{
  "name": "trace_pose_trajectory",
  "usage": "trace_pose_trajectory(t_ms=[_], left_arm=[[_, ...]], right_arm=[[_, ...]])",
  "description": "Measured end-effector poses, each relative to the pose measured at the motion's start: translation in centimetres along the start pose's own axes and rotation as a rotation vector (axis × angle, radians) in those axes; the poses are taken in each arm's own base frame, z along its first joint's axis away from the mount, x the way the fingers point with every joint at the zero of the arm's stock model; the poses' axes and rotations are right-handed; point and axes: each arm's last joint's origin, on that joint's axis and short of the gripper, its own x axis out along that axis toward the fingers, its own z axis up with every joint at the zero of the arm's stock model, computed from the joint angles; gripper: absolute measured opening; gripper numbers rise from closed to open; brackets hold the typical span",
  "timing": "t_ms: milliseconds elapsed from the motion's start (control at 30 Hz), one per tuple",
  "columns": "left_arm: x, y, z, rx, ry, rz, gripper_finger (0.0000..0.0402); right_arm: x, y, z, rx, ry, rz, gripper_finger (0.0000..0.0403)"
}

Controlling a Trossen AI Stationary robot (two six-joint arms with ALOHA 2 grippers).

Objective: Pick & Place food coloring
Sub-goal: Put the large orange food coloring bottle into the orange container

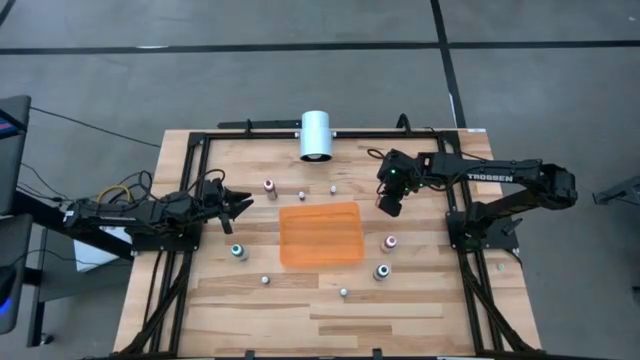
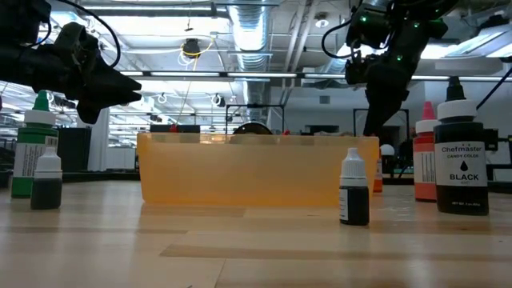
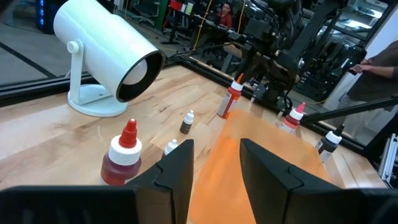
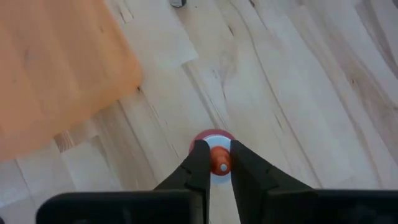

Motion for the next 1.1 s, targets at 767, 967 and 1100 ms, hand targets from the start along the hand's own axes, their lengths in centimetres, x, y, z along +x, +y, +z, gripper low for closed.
trace_pose_trajectory(t_ms=[767, 967, 1100], left_arm=[[0.0, 0.0, 0.0, -0.004, 0.000, 0.000, 0.0122], [0.0, 0.0, 0.0, -0.004, 0.000, -0.001, 0.0122], [0.0, 0.0, 0.0, -0.004, 0.004, -0.009, 0.0122]], right_arm=[[-7.2, 3.3, 4.3, -0.143, -0.116, 0.099, 0.0028], [-9.8, 5.1, 5.4, -0.200, -0.201, 0.150, 0.0026], [-10.7, 6.0, 5.6, -0.224, -0.231, 0.168, 0.0027]])
